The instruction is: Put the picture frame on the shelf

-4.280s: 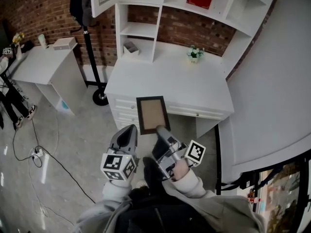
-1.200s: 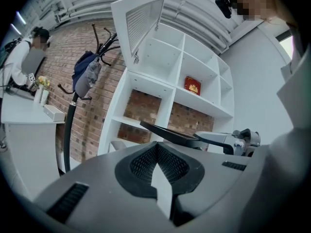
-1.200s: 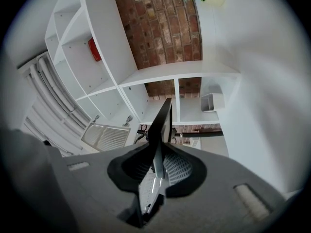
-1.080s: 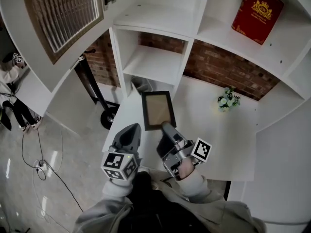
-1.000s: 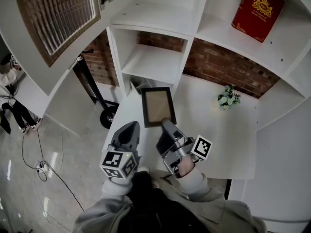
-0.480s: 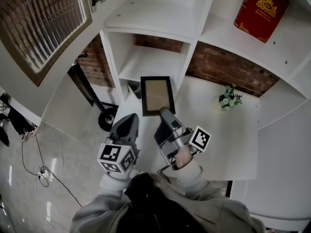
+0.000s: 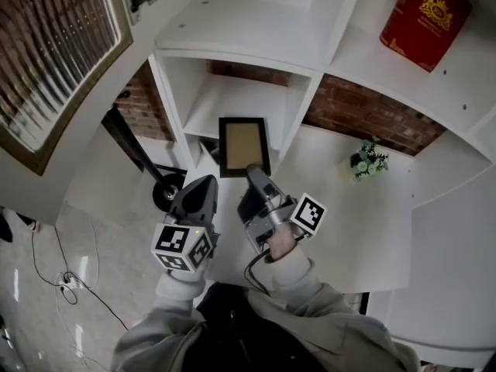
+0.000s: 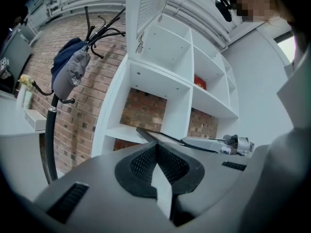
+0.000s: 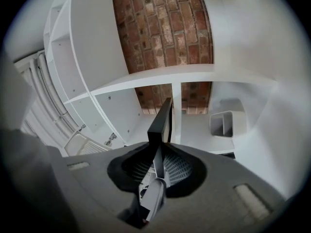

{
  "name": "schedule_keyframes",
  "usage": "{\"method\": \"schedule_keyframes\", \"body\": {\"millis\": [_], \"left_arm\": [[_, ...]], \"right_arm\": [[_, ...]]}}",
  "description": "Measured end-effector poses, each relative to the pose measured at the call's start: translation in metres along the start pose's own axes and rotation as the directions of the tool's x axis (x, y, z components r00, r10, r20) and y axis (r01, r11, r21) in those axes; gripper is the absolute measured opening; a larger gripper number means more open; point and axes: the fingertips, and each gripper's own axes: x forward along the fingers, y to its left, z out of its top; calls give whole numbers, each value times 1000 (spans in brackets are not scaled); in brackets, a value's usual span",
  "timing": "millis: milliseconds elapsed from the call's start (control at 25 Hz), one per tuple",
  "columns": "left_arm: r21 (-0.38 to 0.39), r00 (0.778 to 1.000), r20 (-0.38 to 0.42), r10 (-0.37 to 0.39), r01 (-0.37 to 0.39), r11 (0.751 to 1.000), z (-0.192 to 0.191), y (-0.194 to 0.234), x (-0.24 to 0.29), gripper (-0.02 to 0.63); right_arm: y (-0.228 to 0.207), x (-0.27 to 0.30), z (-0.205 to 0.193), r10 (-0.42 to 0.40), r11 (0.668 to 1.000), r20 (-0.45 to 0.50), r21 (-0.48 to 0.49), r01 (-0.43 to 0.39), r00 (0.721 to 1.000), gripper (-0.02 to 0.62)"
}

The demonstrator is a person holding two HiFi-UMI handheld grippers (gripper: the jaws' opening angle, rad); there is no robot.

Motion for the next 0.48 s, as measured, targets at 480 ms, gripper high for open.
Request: {"method": "schedule_keyframes", "body": {"millis": [480], "left_arm": [[-16,1000,-9,-20,19,1000,-2,18,27,3]], "right_arm": [[-17,29,16,-62,998,51,-15,63,997,66]]}}
